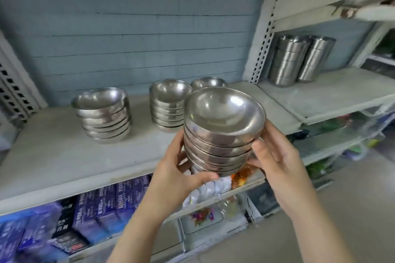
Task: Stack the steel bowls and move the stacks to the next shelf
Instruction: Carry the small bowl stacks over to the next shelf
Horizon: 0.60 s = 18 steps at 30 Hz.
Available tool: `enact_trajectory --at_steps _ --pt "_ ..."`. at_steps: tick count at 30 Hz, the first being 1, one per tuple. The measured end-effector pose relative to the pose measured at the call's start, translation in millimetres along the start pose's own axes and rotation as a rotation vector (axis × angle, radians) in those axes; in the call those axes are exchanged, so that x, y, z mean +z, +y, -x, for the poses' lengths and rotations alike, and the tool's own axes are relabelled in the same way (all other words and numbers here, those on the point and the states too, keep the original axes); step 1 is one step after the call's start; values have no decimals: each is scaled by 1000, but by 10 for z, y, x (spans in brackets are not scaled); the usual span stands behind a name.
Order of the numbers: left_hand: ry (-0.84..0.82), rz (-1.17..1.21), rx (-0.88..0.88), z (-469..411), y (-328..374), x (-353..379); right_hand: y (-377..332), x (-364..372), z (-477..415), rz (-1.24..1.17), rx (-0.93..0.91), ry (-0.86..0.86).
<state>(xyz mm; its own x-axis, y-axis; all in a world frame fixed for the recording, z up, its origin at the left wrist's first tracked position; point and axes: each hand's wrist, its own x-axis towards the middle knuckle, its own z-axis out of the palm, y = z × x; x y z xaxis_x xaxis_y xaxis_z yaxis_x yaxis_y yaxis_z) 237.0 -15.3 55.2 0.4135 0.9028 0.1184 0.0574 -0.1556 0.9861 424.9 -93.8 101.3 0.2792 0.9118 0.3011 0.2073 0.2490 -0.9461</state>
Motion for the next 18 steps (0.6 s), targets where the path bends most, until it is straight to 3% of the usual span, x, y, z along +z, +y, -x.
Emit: enact_trajectory --at_steps 9,18 --pt "-158 32 -17 -567 153 1601 379 -1645 -142 -10 79 65" --pt "-200 22 -22 -1786 -4 2873 1009 -2945 -995 67 112 136"
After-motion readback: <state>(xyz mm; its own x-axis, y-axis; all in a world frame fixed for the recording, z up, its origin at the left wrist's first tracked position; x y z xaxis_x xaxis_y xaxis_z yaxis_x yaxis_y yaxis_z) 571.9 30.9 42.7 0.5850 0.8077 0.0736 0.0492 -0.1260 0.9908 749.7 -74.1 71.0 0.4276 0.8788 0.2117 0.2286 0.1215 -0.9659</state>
